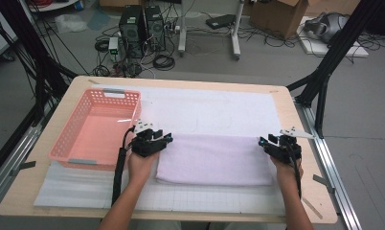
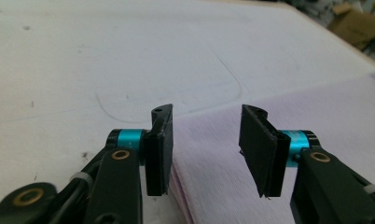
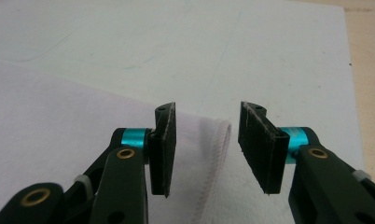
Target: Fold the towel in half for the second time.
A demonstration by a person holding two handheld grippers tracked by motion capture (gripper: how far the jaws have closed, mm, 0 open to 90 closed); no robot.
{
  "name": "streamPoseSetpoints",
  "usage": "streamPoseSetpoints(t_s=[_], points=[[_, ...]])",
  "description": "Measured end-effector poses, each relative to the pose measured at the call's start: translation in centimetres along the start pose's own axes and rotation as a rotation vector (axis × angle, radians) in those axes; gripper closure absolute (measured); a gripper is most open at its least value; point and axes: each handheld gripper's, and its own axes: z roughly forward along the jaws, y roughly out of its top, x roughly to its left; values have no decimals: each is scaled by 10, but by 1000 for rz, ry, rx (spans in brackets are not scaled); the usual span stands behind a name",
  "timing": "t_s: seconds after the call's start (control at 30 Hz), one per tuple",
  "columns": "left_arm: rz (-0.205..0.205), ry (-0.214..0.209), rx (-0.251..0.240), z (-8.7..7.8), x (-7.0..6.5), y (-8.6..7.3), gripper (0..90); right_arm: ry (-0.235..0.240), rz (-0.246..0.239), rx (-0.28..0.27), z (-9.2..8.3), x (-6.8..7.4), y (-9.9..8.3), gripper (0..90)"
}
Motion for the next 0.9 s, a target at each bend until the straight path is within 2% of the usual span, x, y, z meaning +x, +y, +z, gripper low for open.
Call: streamPoseSetpoints(t_s=[0.03,0.1,0.17,0.23,0.33,0.4,0.47,0.53,0.63,0.67,0.7,0.77,0.83,0.9], points=[[4,-24,-6,-5,-3,-2,548,12,-5,-2,-3,2,0,589],[9,-43,-8,-11,-7,-7,559,49,-35,3,-13,8,-3,628],[14,-71,3,-18,-10,-16,562,72,-66,12,-21,15,-8,640],[24,-96,19,-25,-12,-28,562,116,-87,34,-29,20,-17,631],[37,-101,58,-32,-11,-39,565,130,-129,81,-36,26,-29,648],[24,-119,74,-36,-11,-42,581,142,-150,113,-40,28,-38,677],[54,-122,115,-37,-14,-44,597,155,-153,148,-41,29,-43,686],[80,-109,125,-40,-17,-45,599,149,-147,170,-43,28,-48,692],[85,-104,131,-42,-18,-47,606,148,-128,158,-49,25,-54,681],[97,-107,128,-46,-19,-48,604,142,-131,151,-51,26,-56,660],[91,-114,122,-47,-18,-49,594,140,-126,146,-53,27,-57,633],[77,-138,92,-53,-17,-52,548,139,-111,125,-58,27,-58,582],[82,-155,70,-57,-18,-51,508,133,-93,88,-65,28,-59,513],[68,-174,17,-62,-21,-48,461,129,-96,42,-71,29,-58,441]])
